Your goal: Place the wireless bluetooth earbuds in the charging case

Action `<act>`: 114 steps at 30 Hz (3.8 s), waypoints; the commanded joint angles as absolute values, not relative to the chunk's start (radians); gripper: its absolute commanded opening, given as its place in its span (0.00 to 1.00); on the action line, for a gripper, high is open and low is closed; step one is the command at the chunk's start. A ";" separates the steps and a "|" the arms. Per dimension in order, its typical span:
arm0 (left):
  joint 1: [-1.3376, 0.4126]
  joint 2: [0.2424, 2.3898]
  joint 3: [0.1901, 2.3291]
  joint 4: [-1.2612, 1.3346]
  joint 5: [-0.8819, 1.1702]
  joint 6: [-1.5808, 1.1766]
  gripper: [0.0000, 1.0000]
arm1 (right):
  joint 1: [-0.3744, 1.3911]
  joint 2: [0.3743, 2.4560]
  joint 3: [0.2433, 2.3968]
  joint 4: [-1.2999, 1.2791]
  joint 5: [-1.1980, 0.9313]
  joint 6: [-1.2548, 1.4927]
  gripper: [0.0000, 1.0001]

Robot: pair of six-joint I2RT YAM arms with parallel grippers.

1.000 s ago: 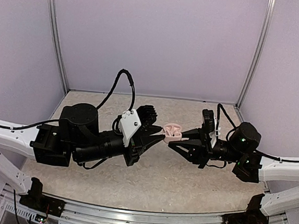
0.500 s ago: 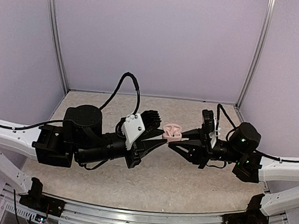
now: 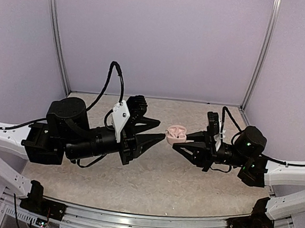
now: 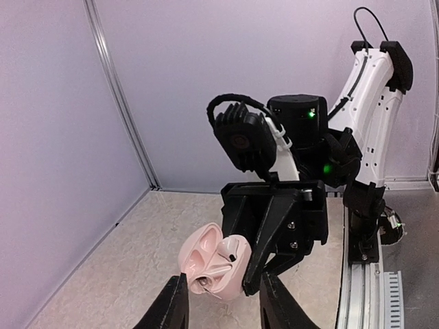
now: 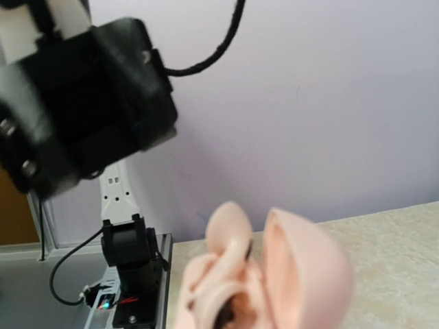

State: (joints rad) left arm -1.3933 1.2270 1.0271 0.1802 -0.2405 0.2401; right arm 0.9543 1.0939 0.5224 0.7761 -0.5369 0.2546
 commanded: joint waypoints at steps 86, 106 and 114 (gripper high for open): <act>-1.270 1.320 1.158 -0.018 0.052 0.188 0.10 | 0.980 1.116 0.531 0.807 -0.651 0.249 0.00; -1.333 1.324 1.219 -0.092 -0.212 0.314 0.29 | 0.985 1.117 0.530 0.811 -0.643 0.255 0.00; -1.332 1.325 1.216 -0.102 -0.253 0.342 0.28 | 0.986 1.115 0.532 0.814 -0.650 0.255 0.00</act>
